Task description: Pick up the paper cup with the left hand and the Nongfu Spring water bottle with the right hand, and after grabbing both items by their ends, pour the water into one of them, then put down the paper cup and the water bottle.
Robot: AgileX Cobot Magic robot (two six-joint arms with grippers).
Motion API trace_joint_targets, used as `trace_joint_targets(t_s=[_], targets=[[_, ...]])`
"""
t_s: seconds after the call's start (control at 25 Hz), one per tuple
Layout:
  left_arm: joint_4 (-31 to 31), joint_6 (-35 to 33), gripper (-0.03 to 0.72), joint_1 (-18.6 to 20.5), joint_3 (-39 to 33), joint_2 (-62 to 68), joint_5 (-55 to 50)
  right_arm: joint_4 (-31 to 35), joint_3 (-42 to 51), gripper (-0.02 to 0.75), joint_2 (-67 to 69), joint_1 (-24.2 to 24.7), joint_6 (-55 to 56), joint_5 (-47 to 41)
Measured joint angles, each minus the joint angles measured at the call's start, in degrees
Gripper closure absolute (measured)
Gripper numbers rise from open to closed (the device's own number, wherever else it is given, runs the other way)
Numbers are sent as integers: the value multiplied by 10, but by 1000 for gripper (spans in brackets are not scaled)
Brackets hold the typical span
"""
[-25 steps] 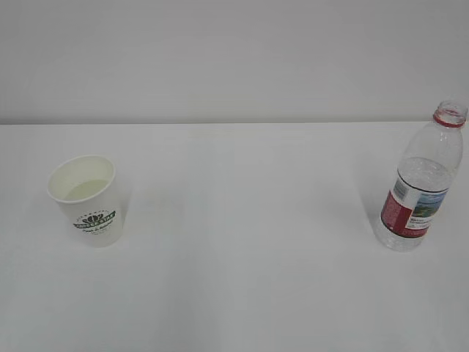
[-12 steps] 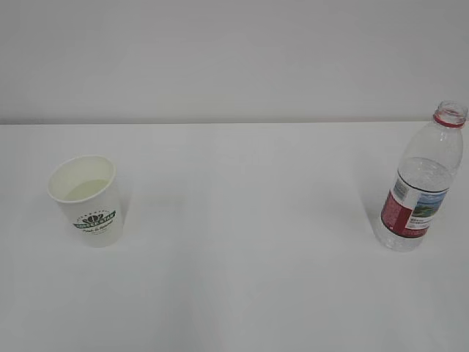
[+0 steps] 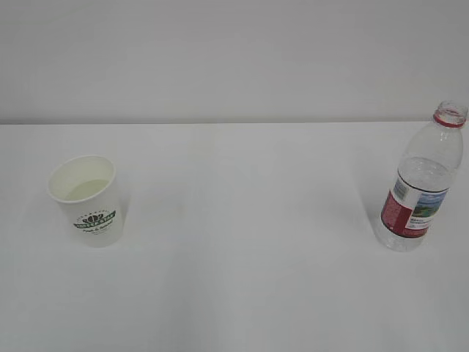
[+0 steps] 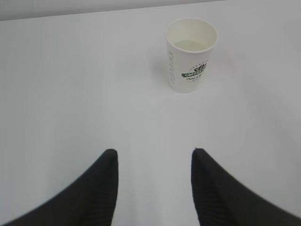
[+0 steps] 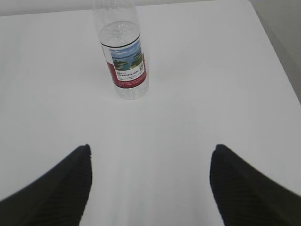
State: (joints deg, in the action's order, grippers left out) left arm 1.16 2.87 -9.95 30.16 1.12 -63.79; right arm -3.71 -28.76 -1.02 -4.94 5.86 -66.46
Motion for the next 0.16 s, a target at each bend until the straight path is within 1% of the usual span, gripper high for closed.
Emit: trace_joint_targets(t_s=[0.16], targets=[[0, 0, 319, 0, 0, 0, 0, 0, 0, 149, 0, 0, 0, 1]])
